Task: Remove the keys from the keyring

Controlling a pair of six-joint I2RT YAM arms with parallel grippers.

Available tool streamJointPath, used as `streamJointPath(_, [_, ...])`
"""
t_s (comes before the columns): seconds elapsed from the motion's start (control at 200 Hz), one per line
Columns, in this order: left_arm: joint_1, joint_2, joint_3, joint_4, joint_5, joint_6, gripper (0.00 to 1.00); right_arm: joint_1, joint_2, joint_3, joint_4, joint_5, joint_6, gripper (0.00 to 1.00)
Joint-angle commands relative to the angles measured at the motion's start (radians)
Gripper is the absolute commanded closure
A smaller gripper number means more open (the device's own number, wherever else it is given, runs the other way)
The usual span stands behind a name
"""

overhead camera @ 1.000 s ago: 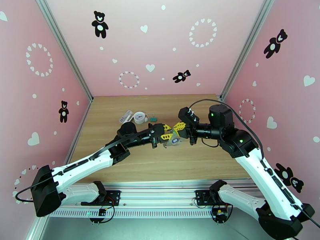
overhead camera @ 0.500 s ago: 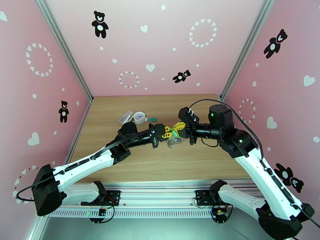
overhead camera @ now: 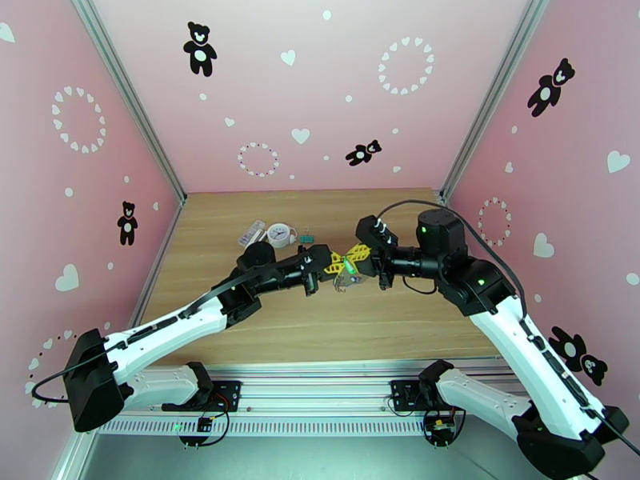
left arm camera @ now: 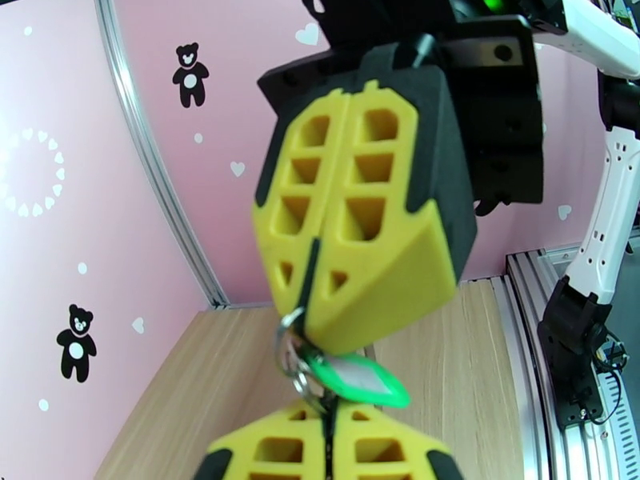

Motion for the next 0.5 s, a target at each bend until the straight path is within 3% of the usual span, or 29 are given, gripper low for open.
streamJointPath(0.0, [0.013, 0.018, 0.079, -0.048, -0.047, -0.066, 0.96, 0.055, 0.001, -0.005, -0.051, 0.055, -0.058, 1.00])
streamJointPath(0.11, [0.052, 0.058, 0.155, -0.087, -0.047, -0.203, 1.00, 0.084, 0.010, -0.022, -0.077, 0.115, -0.061, 1.00])
streamJointPath(0.275, [0.058, 0.091, 0.237, -0.153, 0.019, -0.249, 1.00, 0.089, -0.020, -0.048, -0.057, 0.217, -0.086, 1.00])
streamJointPath(0.375, [0.058, 0.097, 0.236, -0.163, 0.005, -0.253, 0.99, 0.047, -0.017, -0.062, -0.002, 0.175, -0.051, 1.00])
streamJointPath(0.496, [0.058, 0.085, 0.215, -0.168, 0.008, -0.235, 0.92, 0.020, -0.001, -0.078, 0.050, 0.120, -0.027, 1.00])
